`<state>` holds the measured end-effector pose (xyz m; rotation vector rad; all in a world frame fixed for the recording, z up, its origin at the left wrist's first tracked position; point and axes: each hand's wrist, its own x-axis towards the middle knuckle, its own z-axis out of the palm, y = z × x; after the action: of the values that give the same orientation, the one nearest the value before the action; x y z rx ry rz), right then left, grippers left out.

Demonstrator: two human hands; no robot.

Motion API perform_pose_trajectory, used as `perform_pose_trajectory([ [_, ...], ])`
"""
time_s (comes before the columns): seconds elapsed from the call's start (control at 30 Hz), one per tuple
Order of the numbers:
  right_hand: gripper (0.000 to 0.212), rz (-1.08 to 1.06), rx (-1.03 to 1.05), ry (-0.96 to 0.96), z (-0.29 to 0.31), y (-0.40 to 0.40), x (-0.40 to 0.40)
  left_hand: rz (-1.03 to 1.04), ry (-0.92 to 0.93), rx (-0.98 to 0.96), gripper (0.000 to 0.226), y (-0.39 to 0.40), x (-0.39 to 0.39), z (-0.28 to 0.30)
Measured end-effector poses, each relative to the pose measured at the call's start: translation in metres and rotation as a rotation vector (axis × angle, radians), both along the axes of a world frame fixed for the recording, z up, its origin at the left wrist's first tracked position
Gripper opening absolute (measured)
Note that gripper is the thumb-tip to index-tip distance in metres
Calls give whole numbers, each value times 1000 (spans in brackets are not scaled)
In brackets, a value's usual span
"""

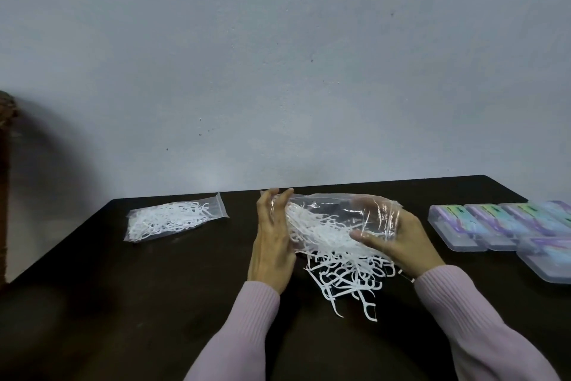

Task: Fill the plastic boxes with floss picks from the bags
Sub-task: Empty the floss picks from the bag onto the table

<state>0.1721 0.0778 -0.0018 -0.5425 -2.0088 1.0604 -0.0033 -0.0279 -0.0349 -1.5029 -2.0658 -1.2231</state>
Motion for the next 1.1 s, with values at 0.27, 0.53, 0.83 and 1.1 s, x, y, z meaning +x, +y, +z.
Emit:
perform_pose_trajectory([
  [0.27,57,124,37,-143,-5,-1,-3,-43,-49,-3,80,1,6,-4],
  [0.53,68,128,144,-381,-9,4,-4,-80,-51,-50,104,3,10,-4],
  [0.83,66,77,213,-558,-10,5,-5,-11,42,-80,84,6,13,-7],
  [1.1,73,90,-50,-419,-14,4,-11,37,122,-152,70,6,14,-9],
])
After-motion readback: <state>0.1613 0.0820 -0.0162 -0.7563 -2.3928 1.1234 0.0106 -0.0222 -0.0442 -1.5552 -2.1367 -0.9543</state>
